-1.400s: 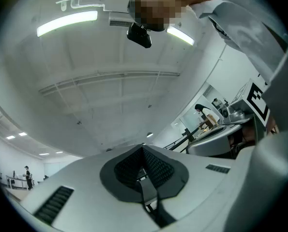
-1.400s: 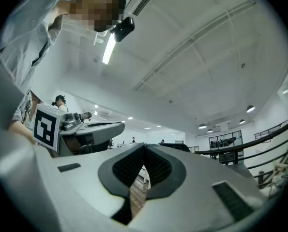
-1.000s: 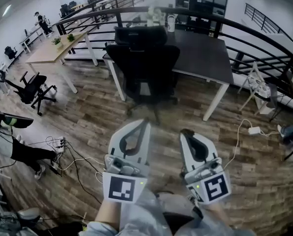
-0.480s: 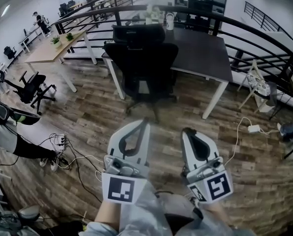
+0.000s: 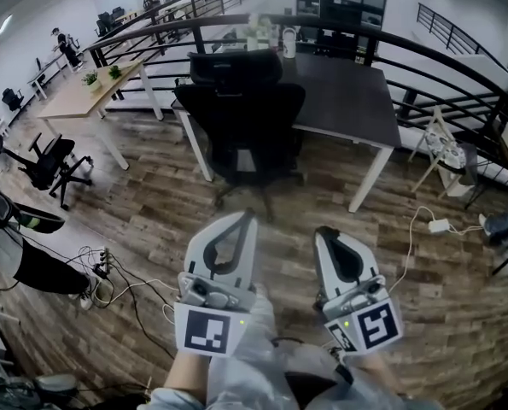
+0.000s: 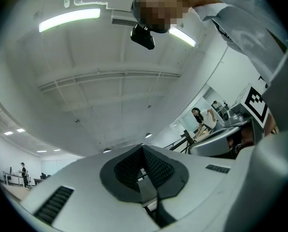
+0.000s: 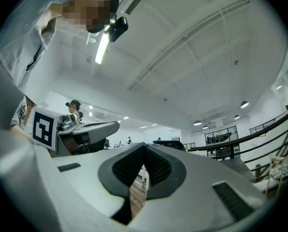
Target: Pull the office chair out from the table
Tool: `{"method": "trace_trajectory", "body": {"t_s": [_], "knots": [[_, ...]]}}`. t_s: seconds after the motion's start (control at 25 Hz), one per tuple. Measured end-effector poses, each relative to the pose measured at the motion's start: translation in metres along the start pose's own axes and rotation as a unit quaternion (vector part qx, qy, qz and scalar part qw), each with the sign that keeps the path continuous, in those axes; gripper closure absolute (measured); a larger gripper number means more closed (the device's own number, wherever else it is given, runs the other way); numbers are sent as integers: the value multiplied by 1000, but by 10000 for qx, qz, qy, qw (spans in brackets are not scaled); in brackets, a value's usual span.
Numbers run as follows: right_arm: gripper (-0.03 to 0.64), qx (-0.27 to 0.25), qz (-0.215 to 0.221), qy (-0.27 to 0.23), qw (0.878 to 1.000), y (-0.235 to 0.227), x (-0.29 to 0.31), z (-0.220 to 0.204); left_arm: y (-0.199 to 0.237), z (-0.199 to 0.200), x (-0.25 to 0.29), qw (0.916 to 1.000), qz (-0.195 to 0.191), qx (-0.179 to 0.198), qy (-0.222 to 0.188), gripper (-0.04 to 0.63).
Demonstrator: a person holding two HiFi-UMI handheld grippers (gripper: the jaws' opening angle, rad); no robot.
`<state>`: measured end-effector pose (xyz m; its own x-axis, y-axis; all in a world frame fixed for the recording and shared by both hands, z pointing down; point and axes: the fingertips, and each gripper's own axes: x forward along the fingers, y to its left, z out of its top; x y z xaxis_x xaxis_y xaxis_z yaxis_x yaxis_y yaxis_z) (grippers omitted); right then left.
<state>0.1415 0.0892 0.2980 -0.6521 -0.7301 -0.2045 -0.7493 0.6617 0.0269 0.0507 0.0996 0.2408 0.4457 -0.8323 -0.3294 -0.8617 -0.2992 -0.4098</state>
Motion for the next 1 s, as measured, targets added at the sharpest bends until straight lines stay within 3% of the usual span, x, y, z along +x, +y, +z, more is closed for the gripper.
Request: {"method": "trace_trajectory", "body": {"t_s": [1.0], "knots": [[614, -251, -365, 127, 9989, -87, 195, -32, 132, -115, 142, 9996, -259, -74, 11, 598]]}}
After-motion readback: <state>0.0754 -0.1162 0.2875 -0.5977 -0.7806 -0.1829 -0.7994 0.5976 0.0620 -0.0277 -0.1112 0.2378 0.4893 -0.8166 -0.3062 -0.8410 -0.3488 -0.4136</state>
